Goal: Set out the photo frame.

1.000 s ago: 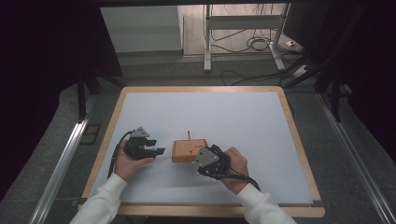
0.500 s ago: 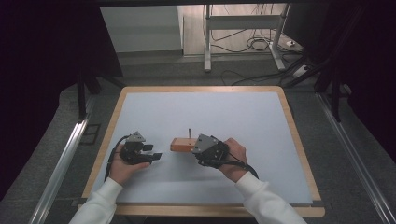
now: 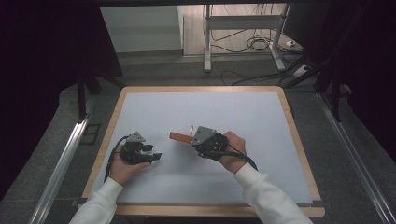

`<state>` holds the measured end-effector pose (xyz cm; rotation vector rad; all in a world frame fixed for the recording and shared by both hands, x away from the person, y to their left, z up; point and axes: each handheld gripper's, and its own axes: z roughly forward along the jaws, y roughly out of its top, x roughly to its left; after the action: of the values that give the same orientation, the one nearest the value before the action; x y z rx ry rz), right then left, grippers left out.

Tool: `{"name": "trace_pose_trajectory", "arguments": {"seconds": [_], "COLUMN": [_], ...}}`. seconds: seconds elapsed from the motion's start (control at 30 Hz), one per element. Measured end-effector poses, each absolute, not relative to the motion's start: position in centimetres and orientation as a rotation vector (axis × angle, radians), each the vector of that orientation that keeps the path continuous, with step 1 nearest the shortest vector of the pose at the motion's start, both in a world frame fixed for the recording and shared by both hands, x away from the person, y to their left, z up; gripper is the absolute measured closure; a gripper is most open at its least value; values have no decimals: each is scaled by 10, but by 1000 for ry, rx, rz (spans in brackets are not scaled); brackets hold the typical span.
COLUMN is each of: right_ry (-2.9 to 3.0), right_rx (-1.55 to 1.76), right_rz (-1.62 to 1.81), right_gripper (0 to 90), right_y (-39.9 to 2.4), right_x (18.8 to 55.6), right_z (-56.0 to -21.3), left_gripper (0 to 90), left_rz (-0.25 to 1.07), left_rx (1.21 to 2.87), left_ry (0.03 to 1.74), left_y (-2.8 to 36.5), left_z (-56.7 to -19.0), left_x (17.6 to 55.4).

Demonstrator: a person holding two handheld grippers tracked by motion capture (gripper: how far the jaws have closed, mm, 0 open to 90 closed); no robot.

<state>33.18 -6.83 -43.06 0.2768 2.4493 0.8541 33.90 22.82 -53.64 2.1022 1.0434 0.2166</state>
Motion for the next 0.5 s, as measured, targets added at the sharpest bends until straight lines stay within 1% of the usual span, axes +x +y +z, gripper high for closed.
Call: {"name": "trace_pose_trajectory", "arguments": {"seconds": [0.23,0.5], "right_ry": [2442,2457], "right_rx": [271,298], "right_rz": [869,959], "right_gripper": [692,697], "right_y": [-64,-65], "right_x": [344,347], "right_z": [-423,-415], "left_gripper": [393,393], "left_rz": [220,223], "left_rx": [2107,2097], "left_ry": [1043,1052], "left_y": [228,230], "left_z": [-538,-538], "left_x": [339,339]}}
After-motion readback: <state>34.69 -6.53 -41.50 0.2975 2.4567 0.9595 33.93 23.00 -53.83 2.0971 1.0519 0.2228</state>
